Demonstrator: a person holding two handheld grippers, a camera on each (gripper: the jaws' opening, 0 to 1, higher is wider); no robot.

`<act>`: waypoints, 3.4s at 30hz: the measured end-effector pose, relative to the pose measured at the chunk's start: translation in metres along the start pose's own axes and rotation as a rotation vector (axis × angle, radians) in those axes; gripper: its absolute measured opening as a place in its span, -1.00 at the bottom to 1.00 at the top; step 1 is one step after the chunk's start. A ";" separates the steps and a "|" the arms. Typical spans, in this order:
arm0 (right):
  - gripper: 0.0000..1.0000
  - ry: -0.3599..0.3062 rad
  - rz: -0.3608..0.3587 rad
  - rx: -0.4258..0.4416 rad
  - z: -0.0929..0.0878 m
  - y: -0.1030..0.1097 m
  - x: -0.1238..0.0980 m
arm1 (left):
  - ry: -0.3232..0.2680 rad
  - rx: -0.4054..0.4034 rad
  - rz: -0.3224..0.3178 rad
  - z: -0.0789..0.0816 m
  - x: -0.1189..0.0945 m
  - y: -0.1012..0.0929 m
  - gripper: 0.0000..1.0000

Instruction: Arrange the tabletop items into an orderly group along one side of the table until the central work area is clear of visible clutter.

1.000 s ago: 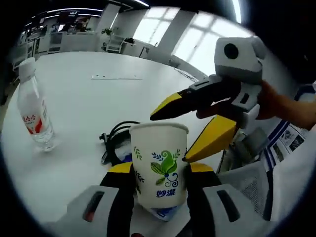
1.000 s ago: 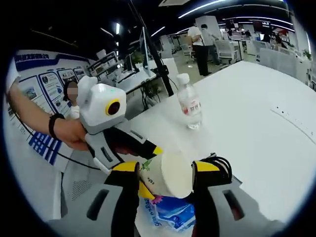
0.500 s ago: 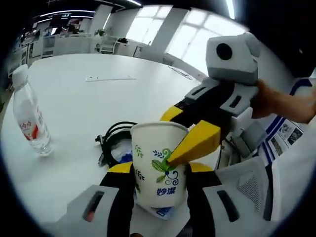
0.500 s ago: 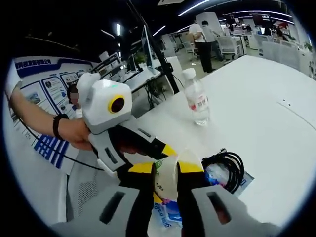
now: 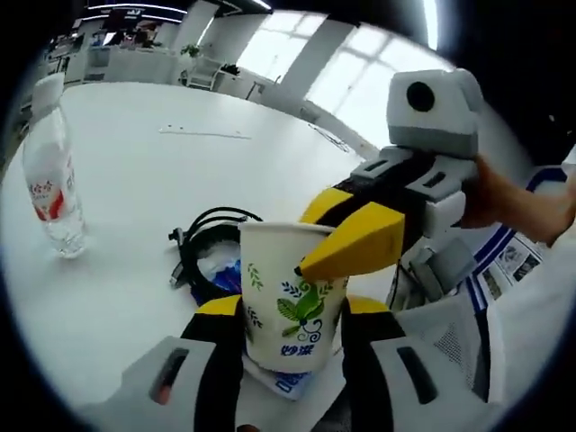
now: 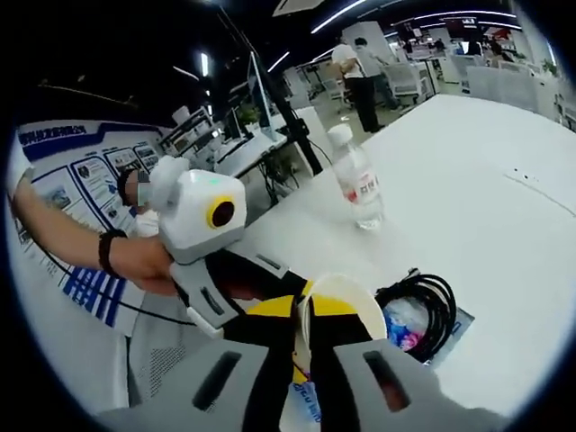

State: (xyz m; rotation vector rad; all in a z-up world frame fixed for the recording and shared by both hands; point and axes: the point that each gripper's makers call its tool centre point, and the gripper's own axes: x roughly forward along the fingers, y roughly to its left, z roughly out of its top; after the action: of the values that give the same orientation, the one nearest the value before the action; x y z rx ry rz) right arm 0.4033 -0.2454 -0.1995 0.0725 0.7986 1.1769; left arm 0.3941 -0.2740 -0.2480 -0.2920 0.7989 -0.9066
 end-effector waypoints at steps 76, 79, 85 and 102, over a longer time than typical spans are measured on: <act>-1.00 -0.055 -0.088 -0.070 0.037 -0.056 0.022 | -0.016 0.033 0.461 -0.045 -0.105 0.081 0.10; -1.00 -0.057 -0.086 -0.073 0.040 -0.058 0.028 | -0.027 0.020 0.465 -0.045 -0.106 0.081 0.10; -1.00 -0.058 -0.088 -0.079 0.048 -0.061 0.038 | -0.042 0.010 0.471 -0.046 -0.109 0.077 0.10; -1.00 -0.048 -0.130 -0.127 0.065 -0.082 0.074 | -0.043 0.015 0.477 -0.047 -0.112 0.074 0.10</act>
State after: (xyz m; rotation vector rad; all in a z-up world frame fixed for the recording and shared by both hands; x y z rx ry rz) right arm 0.5175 -0.1944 -0.2273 -0.0552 0.6749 1.0957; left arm 0.3632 -0.1359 -0.2648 -0.0980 0.7769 -0.4562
